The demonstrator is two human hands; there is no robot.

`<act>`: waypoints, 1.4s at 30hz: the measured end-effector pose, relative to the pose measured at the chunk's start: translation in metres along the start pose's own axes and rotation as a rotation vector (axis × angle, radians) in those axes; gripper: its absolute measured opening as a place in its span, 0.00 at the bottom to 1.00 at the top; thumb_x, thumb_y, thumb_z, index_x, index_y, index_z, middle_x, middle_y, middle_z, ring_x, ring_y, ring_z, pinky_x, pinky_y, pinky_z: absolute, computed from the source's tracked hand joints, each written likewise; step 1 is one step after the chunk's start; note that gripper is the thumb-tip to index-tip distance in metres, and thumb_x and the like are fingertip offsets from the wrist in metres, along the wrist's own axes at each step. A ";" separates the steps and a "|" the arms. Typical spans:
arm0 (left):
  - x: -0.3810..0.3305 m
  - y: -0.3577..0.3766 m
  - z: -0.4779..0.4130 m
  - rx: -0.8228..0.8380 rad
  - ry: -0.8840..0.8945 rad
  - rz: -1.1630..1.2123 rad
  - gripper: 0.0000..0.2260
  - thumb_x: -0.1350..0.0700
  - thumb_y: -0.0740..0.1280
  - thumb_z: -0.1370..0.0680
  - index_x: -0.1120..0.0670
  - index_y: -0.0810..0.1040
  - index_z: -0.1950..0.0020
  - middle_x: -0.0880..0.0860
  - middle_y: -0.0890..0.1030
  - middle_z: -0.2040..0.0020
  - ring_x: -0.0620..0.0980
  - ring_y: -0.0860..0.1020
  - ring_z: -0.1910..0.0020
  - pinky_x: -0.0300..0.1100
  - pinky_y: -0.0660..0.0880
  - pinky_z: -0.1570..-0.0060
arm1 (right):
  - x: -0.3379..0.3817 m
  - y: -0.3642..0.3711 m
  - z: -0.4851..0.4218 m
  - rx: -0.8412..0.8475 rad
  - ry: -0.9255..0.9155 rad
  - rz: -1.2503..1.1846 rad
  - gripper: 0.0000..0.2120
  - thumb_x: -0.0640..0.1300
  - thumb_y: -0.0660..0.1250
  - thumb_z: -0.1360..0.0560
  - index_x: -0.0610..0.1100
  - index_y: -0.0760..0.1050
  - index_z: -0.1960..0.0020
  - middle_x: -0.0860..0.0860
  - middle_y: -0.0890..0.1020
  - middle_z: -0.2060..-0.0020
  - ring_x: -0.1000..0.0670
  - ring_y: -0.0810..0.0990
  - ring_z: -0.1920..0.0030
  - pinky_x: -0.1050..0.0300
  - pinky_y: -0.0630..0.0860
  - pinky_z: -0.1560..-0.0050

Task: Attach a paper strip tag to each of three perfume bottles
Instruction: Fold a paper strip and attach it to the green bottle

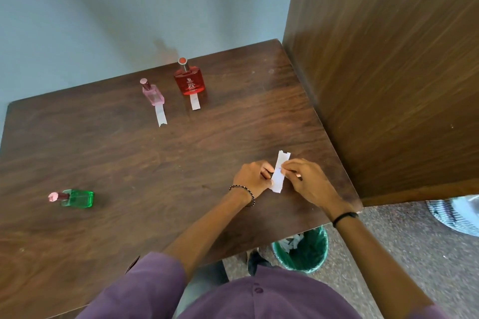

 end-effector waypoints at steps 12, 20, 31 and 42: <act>-0.003 0.004 0.003 -0.079 -0.039 0.305 0.04 0.61 0.67 0.21 0.60 0.81 0.50 0.55 0.84 0.61 0.44 0.81 0.72 0.39 0.82 0.67 | -0.010 -0.008 0.007 -0.117 0.321 -0.346 0.07 0.45 0.78 0.28 0.44 0.88 0.52 0.54 0.88 0.56 0.61 0.84 0.55 0.71 0.77 0.49; -0.002 0.010 -0.001 -0.047 -0.099 0.320 0.04 0.58 0.69 0.21 0.58 0.79 0.50 0.54 0.83 0.60 0.44 0.82 0.70 0.36 0.81 0.68 | -0.011 -0.008 0.011 -0.140 0.404 -0.497 0.13 0.51 0.82 0.35 0.45 0.88 0.54 0.55 0.87 0.61 0.64 0.84 0.59 0.73 0.76 0.58; -0.017 0.010 0.004 -0.141 0.124 -0.169 0.08 0.57 0.70 0.25 0.53 0.79 0.47 0.50 0.83 0.51 0.54 0.82 0.54 0.47 0.78 0.57 | -0.016 -0.006 0.008 -0.148 0.456 -0.449 0.07 0.48 0.69 0.21 0.45 0.79 0.51 0.53 0.87 0.62 0.57 0.86 0.58 0.49 0.83 0.49; -0.024 0.018 0.013 -0.182 0.333 -0.654 0.10 0.51 0.70 0.23 0.49 0.82 0.42 0.53 0.80 0.49 0.59 0.82 0.66 0.42 0.64 0.72 | -0.001 -0.003 0.008 -0.136 0.419 -0.206 0.10 0.50 0.64 0.18 0.44 0.74 0.51 0.49 0.84 0.61 0.48 0.81 0.60 0.54 0.71 0.64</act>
Point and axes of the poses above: each hand's wrist, its own z-axis away from the middle knuckle, its own y-axis out of the palm, x = y × z, the point moved 5 cm from there along -z, towards the middle knuckle
